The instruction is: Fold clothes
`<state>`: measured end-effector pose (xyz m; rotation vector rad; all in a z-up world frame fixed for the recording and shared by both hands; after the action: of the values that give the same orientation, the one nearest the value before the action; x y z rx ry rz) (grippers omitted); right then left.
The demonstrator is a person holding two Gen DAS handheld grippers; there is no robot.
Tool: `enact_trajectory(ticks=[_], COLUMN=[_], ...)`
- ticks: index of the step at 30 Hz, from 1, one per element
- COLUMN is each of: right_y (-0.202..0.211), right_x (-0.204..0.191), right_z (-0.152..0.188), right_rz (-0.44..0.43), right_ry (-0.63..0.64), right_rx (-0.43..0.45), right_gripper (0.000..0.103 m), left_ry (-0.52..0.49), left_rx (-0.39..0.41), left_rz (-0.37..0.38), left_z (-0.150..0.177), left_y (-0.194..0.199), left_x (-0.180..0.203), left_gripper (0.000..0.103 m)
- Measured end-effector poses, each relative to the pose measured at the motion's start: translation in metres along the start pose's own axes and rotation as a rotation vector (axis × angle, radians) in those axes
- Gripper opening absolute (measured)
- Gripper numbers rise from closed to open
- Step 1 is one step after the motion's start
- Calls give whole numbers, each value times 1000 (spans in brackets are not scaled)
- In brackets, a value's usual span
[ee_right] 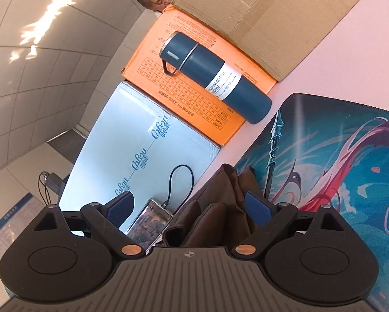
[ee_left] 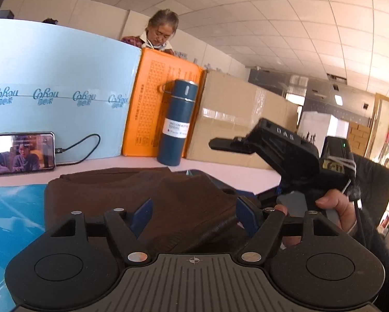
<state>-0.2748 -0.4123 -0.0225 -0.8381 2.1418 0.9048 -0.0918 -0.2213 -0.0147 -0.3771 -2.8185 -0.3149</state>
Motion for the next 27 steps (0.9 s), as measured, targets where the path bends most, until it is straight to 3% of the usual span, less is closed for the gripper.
enact_trajectory(ticks=[3,6,8,11,13,15,18,25,27], right_y=[-5,-12,-18,-20,-19,-19,-20,12,14], right_x=[-6,-11,-14,-21,-26,-29,-27,-42,-40], right_z=[5,13,19,29,34,38,40,30,27], right_rz=[-33,-15,10,8,13,54,78,-65,-34], right_ry=[35,81,119,191,241,291,318,362,365], right_rx=[-63,-127,-165,-192,-181,-141,-111,59,75], right_gripper=[93,93,93,86,69,31,16,11,11], left_ry=[87,200,288,378,384,384,381,380,377], left_rx=[97,113,109,79,64,52,37,-6,-26], left_rz=[-87,-256,-319,-329,-326,-320,-307,-308,-306], left_z=[-10,-9,-6,1,3,5,8,12,14], left_y=[23,35,40,39,36,34,32,27,24], left_x=[-24,-55,-69,-85,-86,-86,-85,-85,-85], left_gripper=[91,91,91,91,91,91,91,91,91])
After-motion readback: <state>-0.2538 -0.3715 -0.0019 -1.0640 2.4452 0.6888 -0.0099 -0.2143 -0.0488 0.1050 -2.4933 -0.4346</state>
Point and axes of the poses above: each gripper's, at about its wrist camera, not at the fingertips, and y roughly against the way its jaws point, x to its right, z to its underside, the point moved 4 cm from there along -y, roughly the way its jaws point, and after that the axes turned 12 degrees about z, right-handed, at the moved point
